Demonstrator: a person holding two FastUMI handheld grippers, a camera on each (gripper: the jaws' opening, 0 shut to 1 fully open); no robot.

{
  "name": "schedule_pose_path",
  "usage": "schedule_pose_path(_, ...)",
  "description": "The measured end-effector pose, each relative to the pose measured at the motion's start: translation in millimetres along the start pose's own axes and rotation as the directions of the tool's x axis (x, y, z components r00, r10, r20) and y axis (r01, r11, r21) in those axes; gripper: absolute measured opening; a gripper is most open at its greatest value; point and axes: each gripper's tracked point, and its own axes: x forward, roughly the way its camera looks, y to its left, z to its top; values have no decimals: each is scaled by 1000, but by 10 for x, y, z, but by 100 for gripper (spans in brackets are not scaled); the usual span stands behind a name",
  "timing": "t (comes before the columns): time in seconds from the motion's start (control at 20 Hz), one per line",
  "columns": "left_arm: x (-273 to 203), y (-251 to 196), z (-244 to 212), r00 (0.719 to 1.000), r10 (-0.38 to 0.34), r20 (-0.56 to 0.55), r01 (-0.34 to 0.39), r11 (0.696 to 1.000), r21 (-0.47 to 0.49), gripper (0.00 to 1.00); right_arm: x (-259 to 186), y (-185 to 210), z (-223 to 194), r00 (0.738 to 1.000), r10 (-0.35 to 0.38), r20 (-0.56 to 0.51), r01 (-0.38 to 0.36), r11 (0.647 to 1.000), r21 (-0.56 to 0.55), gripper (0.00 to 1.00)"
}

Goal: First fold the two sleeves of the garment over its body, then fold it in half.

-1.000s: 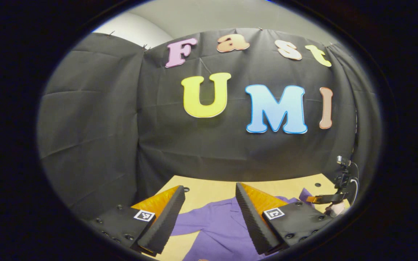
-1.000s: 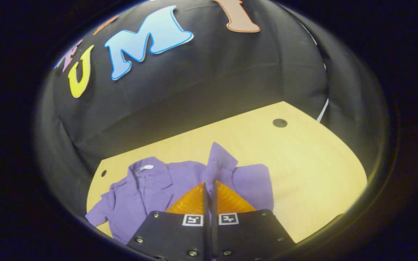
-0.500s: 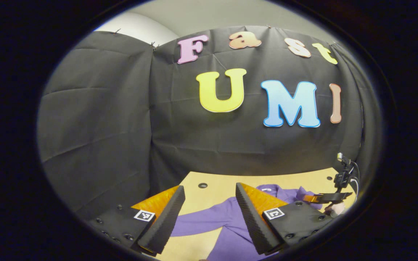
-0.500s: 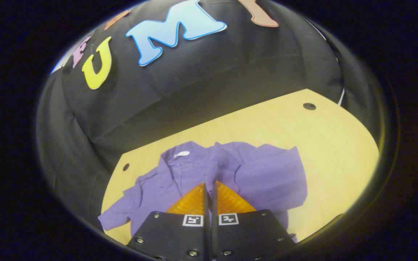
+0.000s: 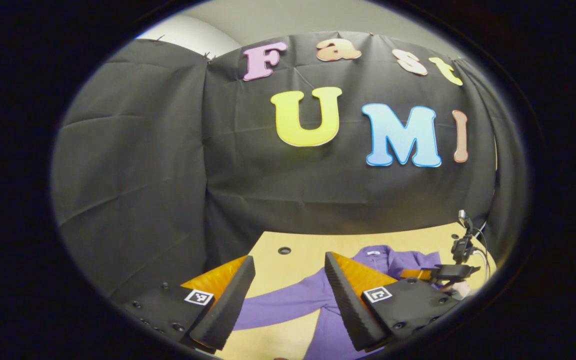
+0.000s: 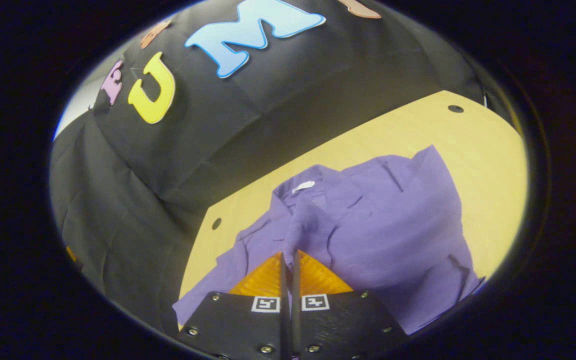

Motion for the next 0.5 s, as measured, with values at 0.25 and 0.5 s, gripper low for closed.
schedule_pose_path(0.25,64,104,-45,1000,-17,-8,16,1000,-14,94,36,198,-242,996,68,-54,-67,997,32,2)
schedule_pose_path(0.5,80,86,-103,999,-34,-16,34,999,-20,93,38,409,-413,984,153,-95,-145,986,87,2)
